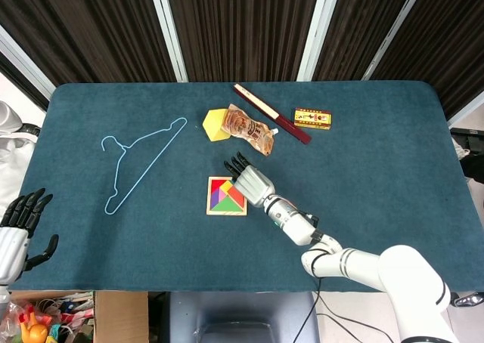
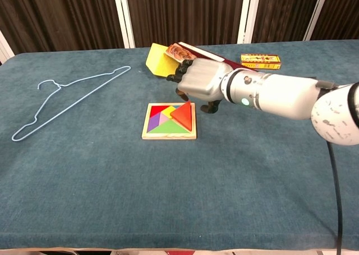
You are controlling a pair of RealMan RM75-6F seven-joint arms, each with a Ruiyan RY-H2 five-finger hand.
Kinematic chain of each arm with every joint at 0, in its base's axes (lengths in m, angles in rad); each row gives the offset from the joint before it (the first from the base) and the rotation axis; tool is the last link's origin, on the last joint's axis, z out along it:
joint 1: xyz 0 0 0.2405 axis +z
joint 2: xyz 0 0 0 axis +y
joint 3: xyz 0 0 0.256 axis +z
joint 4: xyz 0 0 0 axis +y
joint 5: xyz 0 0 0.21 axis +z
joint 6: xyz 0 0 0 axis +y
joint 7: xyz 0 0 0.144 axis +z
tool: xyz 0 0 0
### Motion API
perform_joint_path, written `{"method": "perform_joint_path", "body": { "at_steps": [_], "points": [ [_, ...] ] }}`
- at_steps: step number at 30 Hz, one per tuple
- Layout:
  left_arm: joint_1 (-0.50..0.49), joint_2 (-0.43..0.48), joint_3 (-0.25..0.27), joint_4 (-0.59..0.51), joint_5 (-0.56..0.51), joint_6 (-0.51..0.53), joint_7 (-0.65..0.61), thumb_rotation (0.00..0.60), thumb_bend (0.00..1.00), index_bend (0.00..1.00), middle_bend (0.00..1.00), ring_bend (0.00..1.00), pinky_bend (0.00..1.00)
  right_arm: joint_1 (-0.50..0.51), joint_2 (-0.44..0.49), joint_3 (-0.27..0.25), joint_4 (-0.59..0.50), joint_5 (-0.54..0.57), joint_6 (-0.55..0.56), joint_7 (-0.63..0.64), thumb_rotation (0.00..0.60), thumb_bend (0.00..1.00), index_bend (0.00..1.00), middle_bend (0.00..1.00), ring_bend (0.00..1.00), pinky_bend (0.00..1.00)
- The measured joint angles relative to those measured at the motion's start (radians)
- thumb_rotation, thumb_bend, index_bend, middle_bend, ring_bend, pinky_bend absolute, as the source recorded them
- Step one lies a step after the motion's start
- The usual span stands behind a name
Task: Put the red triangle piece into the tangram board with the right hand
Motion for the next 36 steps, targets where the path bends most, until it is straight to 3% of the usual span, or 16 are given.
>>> {"method": "perform_joint_path", "body": {
  "at_steps": [36],
  "points": [
    [-0.003,0.003,-0.002,-0.002,-0.001,-0.002,-0.005,0.600,0.46,0.00,0.00,0.00,0.07,0.015,-0.032,0.002,0.046,0.005,-0.005,0.052,0.600,0.54,0.47,0.07,0.00,0.00]
  ]
}}
